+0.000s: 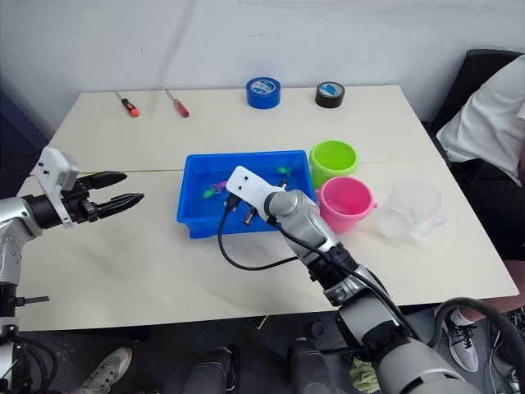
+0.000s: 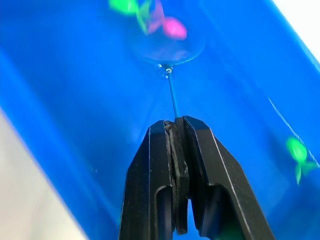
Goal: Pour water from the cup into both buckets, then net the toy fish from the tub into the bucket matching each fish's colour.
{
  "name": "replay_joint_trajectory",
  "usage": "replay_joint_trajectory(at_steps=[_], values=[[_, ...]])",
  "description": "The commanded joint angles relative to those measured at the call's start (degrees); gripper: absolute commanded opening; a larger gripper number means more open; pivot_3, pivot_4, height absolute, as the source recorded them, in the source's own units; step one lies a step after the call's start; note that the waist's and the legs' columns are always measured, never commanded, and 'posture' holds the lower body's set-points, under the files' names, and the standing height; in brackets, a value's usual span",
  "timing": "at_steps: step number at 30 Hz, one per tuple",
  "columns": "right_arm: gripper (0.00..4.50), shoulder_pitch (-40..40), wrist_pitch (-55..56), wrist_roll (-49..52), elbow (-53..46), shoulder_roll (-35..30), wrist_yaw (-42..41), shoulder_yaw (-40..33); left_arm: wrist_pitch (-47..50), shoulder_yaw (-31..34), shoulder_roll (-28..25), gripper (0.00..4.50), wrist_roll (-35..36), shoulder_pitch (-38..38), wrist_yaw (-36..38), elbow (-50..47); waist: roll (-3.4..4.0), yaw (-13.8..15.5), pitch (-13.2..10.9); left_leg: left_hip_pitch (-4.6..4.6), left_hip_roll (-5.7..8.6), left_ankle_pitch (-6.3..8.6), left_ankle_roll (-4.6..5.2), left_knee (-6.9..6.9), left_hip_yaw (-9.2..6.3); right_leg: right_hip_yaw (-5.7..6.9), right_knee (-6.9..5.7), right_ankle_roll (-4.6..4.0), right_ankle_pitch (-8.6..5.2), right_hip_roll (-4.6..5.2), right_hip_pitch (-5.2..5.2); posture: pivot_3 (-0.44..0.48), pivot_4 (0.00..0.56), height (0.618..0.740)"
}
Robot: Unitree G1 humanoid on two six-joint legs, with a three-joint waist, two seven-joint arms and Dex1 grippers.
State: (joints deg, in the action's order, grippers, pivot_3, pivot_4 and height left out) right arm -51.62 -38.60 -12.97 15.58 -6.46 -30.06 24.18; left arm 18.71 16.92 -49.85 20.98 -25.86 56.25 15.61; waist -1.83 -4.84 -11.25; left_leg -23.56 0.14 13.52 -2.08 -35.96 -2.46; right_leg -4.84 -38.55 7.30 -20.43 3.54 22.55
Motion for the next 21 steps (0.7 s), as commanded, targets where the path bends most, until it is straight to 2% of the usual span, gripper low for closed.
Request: replay_joint_trajectory(at_steps=[1, 9, 13, 21], values=[[0.00, -2.59, 1.70, 0.95, -1.12, 0.36, 1.61, -3.31, -0.05, 1.74, -1.04, 3.58, 1.04, 0.25, -0.31, -2.44, 0.00, 0.02, 0.00, 0.00, 0.01, 0.00, 0.00, 0.00, 0.00, 0.00, 0.01, 0.00, 0.00, 0.02, 0.00, 0.000, 0.150, 0.734], [0.00, -3.00, -0.25, 1.88, -5.40, -1.69, 0.25, -4.59, -0.22, 1.25, -0.65, 3.58, 1.06, -0.45, -0.10, -2.05, 0.00, 0.04, 0.00, -0.03, 0.02, 0.00, 0.00, 0.02, -0.02, 0.02, 0.03, 0.00, 0.00, 0.04, 0.01, 0.000, 0.150, 0.734], [0.00, -0.79, -7.38, 6.11, -11.77, -2.29, -2.17, -7.60, 0.19, 0.83, -0.60, 3.58, 1.51, -0.66, 0.80, -2.36, 0.00, 0.01, 0.00, -0.03, 0.01, 0.00, 0.00, 0.06, -0.02, 0.00, 0.05, 0.00, 0.00, 0.03, 0.03, 0.000, 0.150, 0.734], [0.00, 3.07, -16.63, 12.37, -22.23, -7.45, -5.87, -11.52, 2.12, -0.88, -0.38, 3.58, 3.02, -2.41, 3.87, -3.48, 0.00, 0.24, 0.00, -0.10, 0.04, 0.00, 0.00, 0.12, -0.06, 0.04, 0.26, 0.00, 0.00, 0.09, 0.00, 0.000, 0.150, 0.734]])
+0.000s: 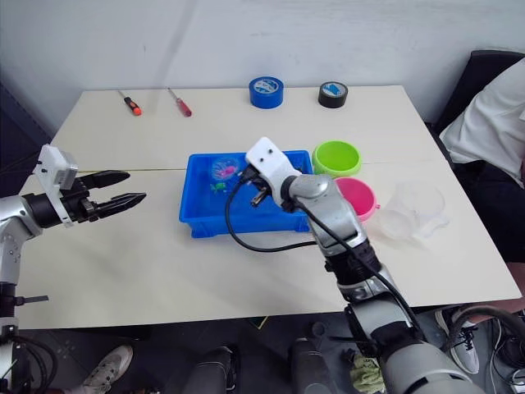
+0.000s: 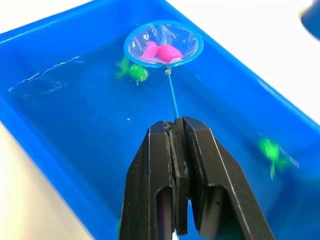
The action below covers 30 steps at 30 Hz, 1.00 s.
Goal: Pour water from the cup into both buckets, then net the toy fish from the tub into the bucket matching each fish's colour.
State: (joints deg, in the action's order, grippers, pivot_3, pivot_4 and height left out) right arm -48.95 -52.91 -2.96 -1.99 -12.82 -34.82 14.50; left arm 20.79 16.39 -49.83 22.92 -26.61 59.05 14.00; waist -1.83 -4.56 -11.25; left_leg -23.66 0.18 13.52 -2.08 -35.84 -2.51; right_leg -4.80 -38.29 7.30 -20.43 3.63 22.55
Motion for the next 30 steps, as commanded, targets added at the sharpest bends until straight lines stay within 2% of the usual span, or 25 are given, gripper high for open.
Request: replay_joint_trajectory(at_steps=[1, 6, 12, 16, 23, 28, 30], values=[[0.00, 0.75, -3.07, 3.02, -5.48, -1.57, -1.29, -2.10, 0.11, -0.65, -0.26, 3.58, 1.08, -1.97, 1.29, -1.81, 0.00, -0.05, 0.00, 0.00, 0.00, 0.00, 0.00, 0.04, 0.01, -0.01, 0.02, 0.00, 0.00, -0.01, 0.00, 0.000, 0.150, 0.734], [0.00, 3.79, -6.60, 7.21, -11.55, -6.01, -3.48, -4.15, -0.55, -4.87, 0.77, 3.58, 0.43, -4.85, 4.33, -1.34, 0.00, 0.15, 0.00, -0.01, 0.00, 0.00, 0.00, 0.23, 0.01, 0.01, 0.24, 0.00, 0.00, 0.00, 0.00, 0.000, 0.150, 0.734], [0.00, 8.48, -12.47, 15.94, -21.49, -13.73, -7.47, -12.90, -2.34, -10.01, 3.50, 3.58, -0.89, -11.45, 8.07, 1.76, 0.00, 0.99, 0.00, -0.48, 0.03, 0.00, 0.00, 0.16, -0.09, 0.13, 0.35, 0.01, 0.01, 0.00, 0.31, 0.000, 0.150, 0.734], [0.00, 13.16, -12.78, 21.85, -28.13, -24.10, -12.82, -21.63, -3.82, -12.89, 5.05, 3.58, -1.70, -15.10, 10.71, 3.48, 0.01, 1.79, 0.00, -0.49, 0.03, 0.01, 0.03, 0.20, -0.09, 0.17, 0.45, 0.01, 0.01, -0.07, 0.29, 0.000, 0.150, 0.734], [0.00, 17.87, -16.46, 29.84, -30.16, -34.91, -14.65, -37.56, -5.28, -14.33, 7.36, 3.58, -2.28, -18.60, 12.78, 6.63, 0.01, 2.29, 0.00, -0.46, 0.07, 0.04, 0.14, 0.05, -0.04, 0.13, 0.46, 0.03, 0.02, -0.11, 0.15, 0.000, 0.150, 0.734], [0.00, 25.74, -15.42, 29.45, -29.96, -40.25, -13.39, -45.25, -5.90, -14.92, 8.82, 3.58, -2.70, -20.02, 13.56, 7.96, 0.01, 3.01, 0.00, -0.49, 0.10, 0.05, 0.17, 0.00, -0.04, 0.15, 0.47, 0.03, 0.01, -0.14, 0.15, 0.000, 0.150, 0.734], [0.00, 32.33, -11.77, 27.33, -29.73, -42.04, -13.95, -47.52, -5.75, -14.85, 9.24, 3.58, -2.65, -20.39, 13.63, 8.08, 0.01, 3.13, 0.00, -0.50, 0.11, 0.08, 0.22, -0.09, -0.03, 0.15, 0.48, 0.03, 0.01, -0.14, 0.11, 0.000, 0.150, 0.734]])
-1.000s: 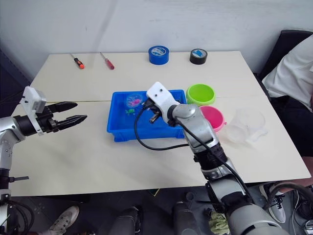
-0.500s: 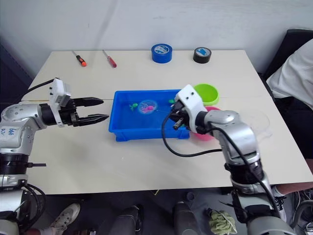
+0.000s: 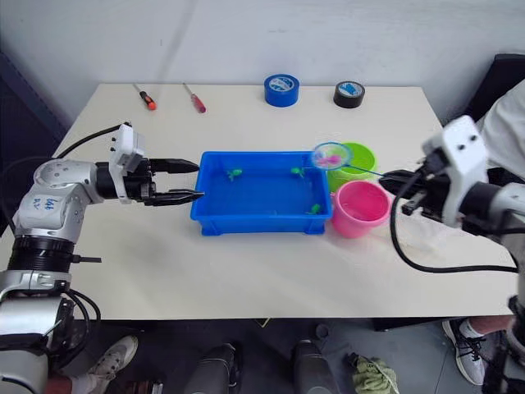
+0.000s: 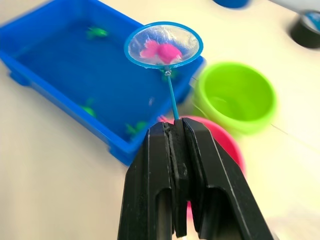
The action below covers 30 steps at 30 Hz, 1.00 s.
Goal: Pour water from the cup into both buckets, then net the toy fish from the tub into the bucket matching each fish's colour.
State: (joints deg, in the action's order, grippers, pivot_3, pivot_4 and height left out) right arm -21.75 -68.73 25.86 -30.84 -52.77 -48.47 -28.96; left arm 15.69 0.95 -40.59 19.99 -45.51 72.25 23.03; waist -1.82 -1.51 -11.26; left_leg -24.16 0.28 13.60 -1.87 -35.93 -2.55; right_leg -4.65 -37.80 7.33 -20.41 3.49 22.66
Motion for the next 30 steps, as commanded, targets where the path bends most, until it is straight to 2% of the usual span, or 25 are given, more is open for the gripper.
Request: replay_joint_trajectory(at_steps=[1, 5, 13, 16, 23, 30], values=[[0.00, 8.80, 6.48, -2.89, -0.89, -2.96, -0.43, -4.60, -0.58, 0.79, 0.08, 3.58, 0.31, -1.59, 0.39, -0.79, 0.00, 0.08, 0.00, 0.00, 0.01, 0.02, 0.03, -0.04, -0.01, 0.03, 0.03, 0.00, 0.00, -0.02, -0.06, 0.000, 0.150, 0.734], [0.00, 16.36, 15.71, -6.93, -0.84, -3.55, 1.34, -3.11, -0.19, 1.44, -0.39, 3.58, 0.36, -0.86, 0.21, -1.17, 0.00, -0.22, 0.00, 0.01, 0.06, 0.04, 0.07, -0.13, 0.05, -0.03, 0.04, 0.06, 0.02, -0.05, -0.11, 0.000, 0.150, 0.734], [0.00, 20.26, 29.95, -16.50, 1.01, -4.56, 6.60, 4.38, 1.05, 2.31, -1.42, 3.58, 0.67, 0.58, -0.49, -2.59, 0.00, -0.15, 0.00, 0.11, -0.01, 0.01, 0.07, -0.15, 0.11, -0.13, -0.08, 0.12, 0.06, -0.17, -0.11, 0.000, 0.150, 0.734], [0.00, 24.49, 38.31, -23.85, 0.81, -6.61, 8.18, 6.52, 1.23, 2.31, -1.39, 3.58, 0.70, 0.55, -0.68, -2.60, 0.00, -0.01, 0.00, 0.08, 0.05, 0.01, 0.07, -0.17, 0.09, -0.11, -0.05, 0.12, 0.06, -0.12, -0.11, 0.000, 0.150, 0.734], [0.00, 33.46, 58.68, -41.27, 5.47, -9.45, 15.06, 5.20, 0.49, 1.92, -0.72, 3.58, 0.20, -0.15, -1.08, -1.23, 0.00, 0.05, 0.00, 0.08, 0.07, 0.01, 0.08, -0.23, 0.08, -0.09, -0.04, 0.14, 0.07, -0.12, -0.17, 0.000, 0.150, 0.734], [0.00, 39.23, 73.16, -54.39, 8.09, -7.42, 25.16, 3.43, 0.09, 1.81, -0.31, 3.58, 0.08, -0.39, -1.11, -0.50, 0.00, -0.04, 0.00, 0.12, 0.04, -0.01, 0.06, -0.22, 0.11, -0.13, -0.09, 0.14, 0.07, -0.20, -0.17, 0.000, 0.150, 0.734]])
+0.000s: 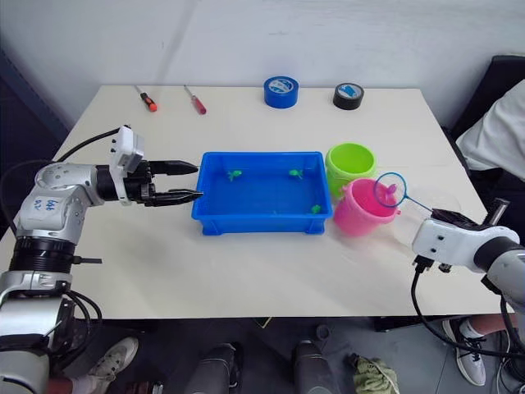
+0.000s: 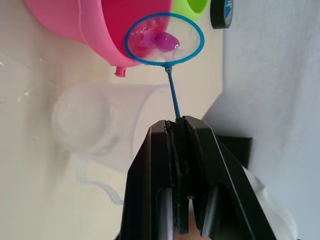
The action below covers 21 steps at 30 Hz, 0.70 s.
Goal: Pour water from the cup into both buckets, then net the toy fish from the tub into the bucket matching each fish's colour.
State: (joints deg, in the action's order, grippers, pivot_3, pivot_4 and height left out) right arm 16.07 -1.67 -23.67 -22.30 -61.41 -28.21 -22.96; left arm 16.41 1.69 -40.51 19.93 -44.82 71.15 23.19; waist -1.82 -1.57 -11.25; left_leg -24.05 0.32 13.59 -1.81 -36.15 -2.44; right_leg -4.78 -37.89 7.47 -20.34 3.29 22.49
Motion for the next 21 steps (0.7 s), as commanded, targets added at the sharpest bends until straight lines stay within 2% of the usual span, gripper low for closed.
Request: replay_joint_trajectory(at_steps=[1, 13, 17, 21], values=[[0.00, 1.77, 7.23, -5.47, -0.53, 1.80, 5.61, -2.76, -0.64, 1.10, -0.40, 3.58, 0.14, -1.08, -0.01, -0.62, 0.00, 0.00, 0.00, 0.00, 0.00, 0.00, -0.01, 0.00, -0.01, 0.00, 0.00, 0.00, 0.00, 0.00, 0.00, 0.000, 0.150, 0.734], [0.00, 1.93, 15.76, -12.90, 0.51, 4.07, 11.04, -6.08, -0.83, 1.39, -0.35, 3.58, 0.31, -1.06, -0.14, -0.19, 0.00, -0.01, 0.00, 0.03, 0.02, -0.03, -0.01, -0.05, 0.02, -0.05, -0.06, 0.03, 0.02, -0.01, -0.04, 0.000, 0.150, 0.734], [0.00, 0.73, 15.17, -11.04, -0.13, 5.42, 9.78, -6.88, -0.86, 1.45, -0.36, 3.58, 0.39, -1.01, -0.11, -0.07, 0.00, -0.07, 0.00, 0.04, 0.01, -0.03, -0.01, -0.05, 0.02, -0.05, -0.08, 0.03, 0.02, -0.01, -0.04, 0.000, 0.150, 0.734], [0.00, -4.54, 13.54, -6.42, -1.81, 5.74, 6.96, -6.37, -0.90, 1.47, -0.13, 3.58, 0.41, -1.25, -0.23, 0.46, 0.00, -0.18, 0.00, 0.09, 0.01, -0.03, -0.01, -0.06, 0.07, -0.09, -0.12, 0.03, 0.02, -0.01, -0.06, 0.000, 0.150, 0.734]])
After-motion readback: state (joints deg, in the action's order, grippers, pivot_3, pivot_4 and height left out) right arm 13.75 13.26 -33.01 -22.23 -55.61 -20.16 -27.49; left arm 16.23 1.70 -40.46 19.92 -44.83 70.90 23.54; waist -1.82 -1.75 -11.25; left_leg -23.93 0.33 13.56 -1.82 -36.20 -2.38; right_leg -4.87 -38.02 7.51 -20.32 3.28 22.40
